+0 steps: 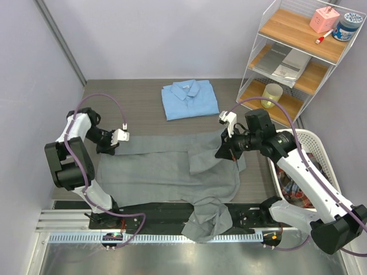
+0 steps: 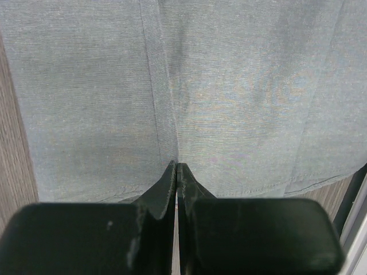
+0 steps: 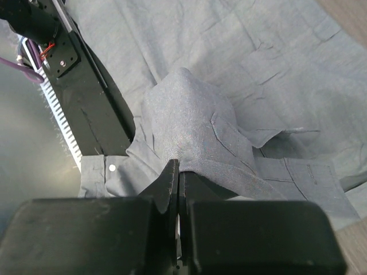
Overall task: Fold and stack the long sleeve shirts
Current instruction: Fold the shirt
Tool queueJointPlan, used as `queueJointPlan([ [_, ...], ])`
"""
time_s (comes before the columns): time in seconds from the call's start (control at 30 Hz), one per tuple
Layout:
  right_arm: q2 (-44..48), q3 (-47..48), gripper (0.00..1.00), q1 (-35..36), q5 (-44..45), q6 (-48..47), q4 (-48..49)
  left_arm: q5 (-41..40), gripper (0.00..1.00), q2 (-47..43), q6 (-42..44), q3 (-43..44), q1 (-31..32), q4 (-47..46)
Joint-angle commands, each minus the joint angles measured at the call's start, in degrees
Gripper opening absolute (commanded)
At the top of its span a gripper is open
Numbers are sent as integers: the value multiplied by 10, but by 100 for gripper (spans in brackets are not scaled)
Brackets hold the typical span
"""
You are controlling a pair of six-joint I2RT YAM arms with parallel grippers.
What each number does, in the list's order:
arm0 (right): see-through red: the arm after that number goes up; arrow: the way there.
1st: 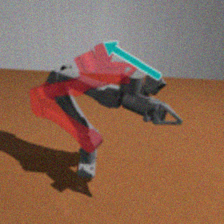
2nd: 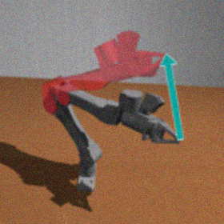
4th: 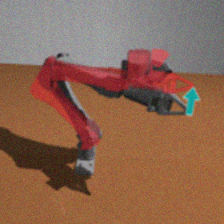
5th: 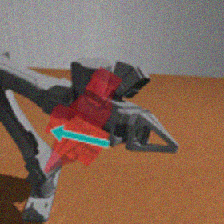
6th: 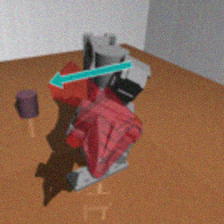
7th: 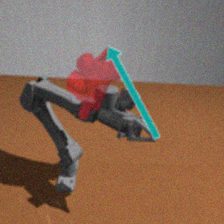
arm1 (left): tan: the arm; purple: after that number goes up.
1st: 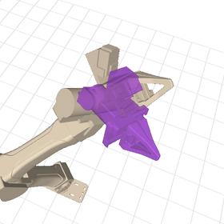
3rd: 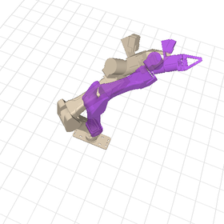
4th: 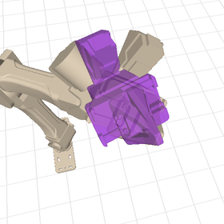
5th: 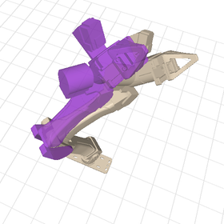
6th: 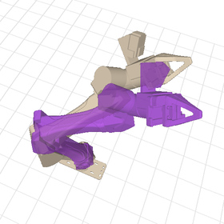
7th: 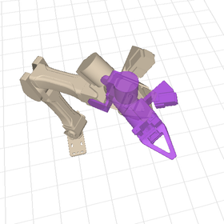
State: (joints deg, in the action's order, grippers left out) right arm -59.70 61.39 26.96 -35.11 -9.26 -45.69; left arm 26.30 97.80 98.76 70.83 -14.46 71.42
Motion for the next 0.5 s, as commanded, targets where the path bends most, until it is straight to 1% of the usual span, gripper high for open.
queueJointPlan([
  [0.0, -2, 16, 1, 5, -28, -1, -3, 1, 0, 1, 23, 0, -6, 7],
  [0.17, 12, 26, 1, 12, -36, -3, -17, 13, 0, 8, 10, 31, -5, 14],
  [0.23, 6, 22, 1, 13, -39, -5, -12, 3, 0, 20, 10, 35, -5, 10],
  [0.33, -19, 18, 1, 20, -56, -22, -19, -20, 0, 27, 20, 20, -5, 4],
  [0.4, -39, 13, 1, 36, -59, -41, -46, -19, 6, 23, 15, 15, -5, 6],
  [0.43, -45, 8, 1, 42, -63, -48, -51, -9, 13, 14, 14, 16, -6, 13],
  [0.47, -51, 6, 1, 57, -65, -49, -51, -2, 18, 9, 20, 15, -6, 28],
])
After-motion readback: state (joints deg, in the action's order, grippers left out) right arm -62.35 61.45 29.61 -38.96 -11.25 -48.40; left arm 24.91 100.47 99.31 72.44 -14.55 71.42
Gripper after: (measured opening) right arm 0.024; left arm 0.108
